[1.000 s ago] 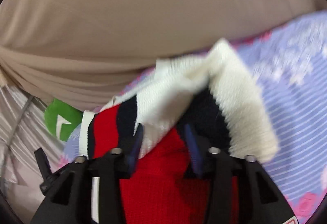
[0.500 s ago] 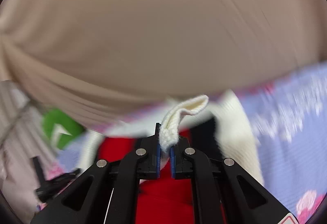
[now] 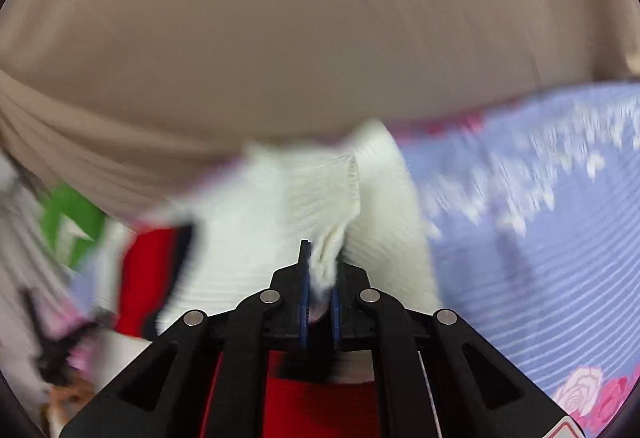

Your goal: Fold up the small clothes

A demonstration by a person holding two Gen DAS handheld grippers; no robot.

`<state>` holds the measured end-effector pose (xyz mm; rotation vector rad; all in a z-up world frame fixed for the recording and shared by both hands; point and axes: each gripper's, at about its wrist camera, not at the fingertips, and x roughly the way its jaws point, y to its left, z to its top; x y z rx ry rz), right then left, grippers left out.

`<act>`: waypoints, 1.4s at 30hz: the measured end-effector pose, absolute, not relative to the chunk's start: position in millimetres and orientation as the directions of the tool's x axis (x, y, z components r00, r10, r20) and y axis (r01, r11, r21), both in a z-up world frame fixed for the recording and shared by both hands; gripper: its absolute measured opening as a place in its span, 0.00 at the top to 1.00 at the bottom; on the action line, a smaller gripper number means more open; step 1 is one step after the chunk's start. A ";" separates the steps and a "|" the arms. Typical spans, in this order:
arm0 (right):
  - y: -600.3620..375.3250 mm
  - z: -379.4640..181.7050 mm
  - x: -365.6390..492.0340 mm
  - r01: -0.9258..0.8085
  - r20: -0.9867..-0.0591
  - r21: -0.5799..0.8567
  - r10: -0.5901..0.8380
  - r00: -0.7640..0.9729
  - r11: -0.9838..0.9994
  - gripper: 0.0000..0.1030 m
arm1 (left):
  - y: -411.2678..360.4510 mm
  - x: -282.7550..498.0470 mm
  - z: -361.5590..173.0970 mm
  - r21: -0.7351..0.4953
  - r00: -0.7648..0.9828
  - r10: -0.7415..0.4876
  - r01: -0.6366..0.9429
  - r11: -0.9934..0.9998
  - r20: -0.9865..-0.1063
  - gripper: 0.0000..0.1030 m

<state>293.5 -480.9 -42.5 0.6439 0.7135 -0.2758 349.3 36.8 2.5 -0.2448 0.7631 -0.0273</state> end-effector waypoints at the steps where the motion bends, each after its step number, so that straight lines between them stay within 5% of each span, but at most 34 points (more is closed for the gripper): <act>1: -480.8 -35.5 286.6 0.456 -0.676 0.466 -0.027 0.736 0.758 0.95 | 36.6 346.5 3.5 -0.228 0.729 -0.110 -0.065 0.972 -0.676 0.90; 4: -467.5 5.9 262.0 0.529 -0.625 0.394 -0.203 0.754 0.752 0.80 | 37.1 337.2 4.4 -0.226 0.748 -0.086 -0.087 0.970 -0.658 0.90; 9: -393.3 50.9 317.5 0.242 -0.594 0.381 0.035 0.804 0.892 0.80 | 37.8 332.9 5.2 -0.245 0.753 -0.085 -0.103 0.964 -0.652 0.89; 15: -256.8 30.7 452.4 -0.018 -0.725 0.295 0.236 0.647 0.955 0.83 | 53.1 341.5 -0.4 -0.276 0.750 -0.103 -0.110 0.955 -0.653 0.89; 26: -179.2 -17.5 551.4 -0.007 -0.810 0.079 0.069 0.583 0.997 0.92 | 57.8 345.6 -3.5 -0.303 0.745 -0.118 -0.117 0.946 -0.657 0.88; 32: -263.6 35.8 453.0 0.015 -0.691 0.221 0.145 0.708 0.975 0.87 | 59.4 345.8 -4.2 -0.309 0.741 -0.128 -0.111 0.945 -0.659 0.87; 34: -307.7 37.2 404.4 0.086 -0.681 0.227 0.095 0.726 0.970 0.67 | 58.5 346.0 -4.3 -0.307 0.741 -0.127 -0.112 0.945 -0.659 0.87; 38: -416.4 22.7 280.8 0.387 -0.682 0.154 -0.186 0.707 0.909 0.60 | 54.2 347.4 -3.7 -0.284 0.740 -0.112 -0.110 0.953 -0.663 0.86; 42: -472.9 4.0 229.0 0.482 -0.713 0.290 -0.149 0.685 0.827 0.56 | 45.5 349.5 -3.0 -0.250 0.738 -0.092 -0.107 0.962 -0.668 0.85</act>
